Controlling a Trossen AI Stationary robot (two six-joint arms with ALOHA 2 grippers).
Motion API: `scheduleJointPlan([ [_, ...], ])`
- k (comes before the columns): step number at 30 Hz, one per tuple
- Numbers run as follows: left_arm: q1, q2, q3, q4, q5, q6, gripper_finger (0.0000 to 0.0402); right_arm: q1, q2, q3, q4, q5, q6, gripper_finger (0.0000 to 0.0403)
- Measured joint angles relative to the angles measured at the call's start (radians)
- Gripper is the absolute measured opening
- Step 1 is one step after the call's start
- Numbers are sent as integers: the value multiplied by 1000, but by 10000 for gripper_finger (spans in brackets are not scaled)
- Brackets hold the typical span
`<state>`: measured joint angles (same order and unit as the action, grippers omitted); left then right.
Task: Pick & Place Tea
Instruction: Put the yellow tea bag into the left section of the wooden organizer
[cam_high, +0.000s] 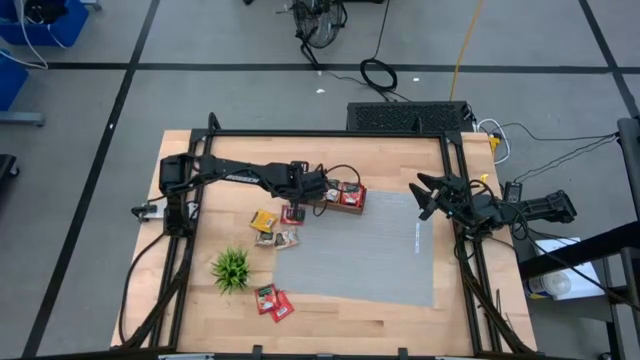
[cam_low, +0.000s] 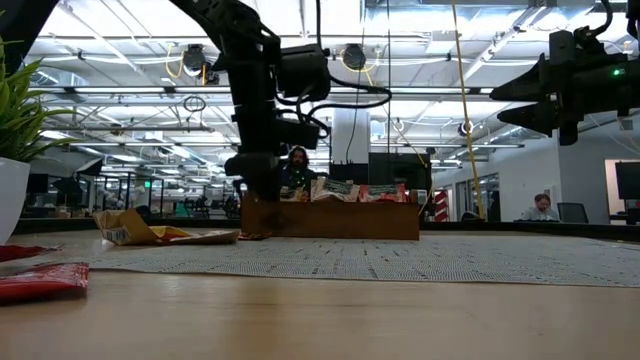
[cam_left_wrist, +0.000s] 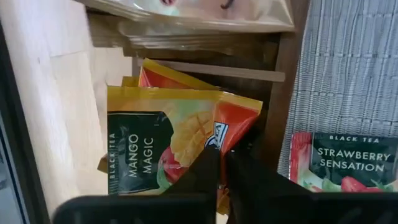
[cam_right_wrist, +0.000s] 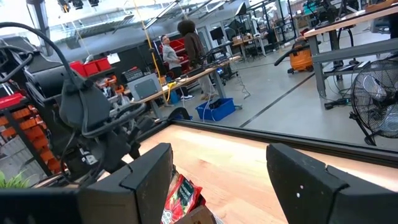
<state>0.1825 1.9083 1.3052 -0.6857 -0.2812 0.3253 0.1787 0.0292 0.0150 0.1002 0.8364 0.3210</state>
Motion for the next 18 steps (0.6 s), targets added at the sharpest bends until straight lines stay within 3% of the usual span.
scheduleJointPlan([
  [8, 4, 0, 1, -1, -12, -13, 121, 0, 0, 0, 0, 0, 0, 242],
  [18, 3, -4, 37, -71, 16, -20, 179, 0, 0, 0, 0, 0, 0, 242],
])
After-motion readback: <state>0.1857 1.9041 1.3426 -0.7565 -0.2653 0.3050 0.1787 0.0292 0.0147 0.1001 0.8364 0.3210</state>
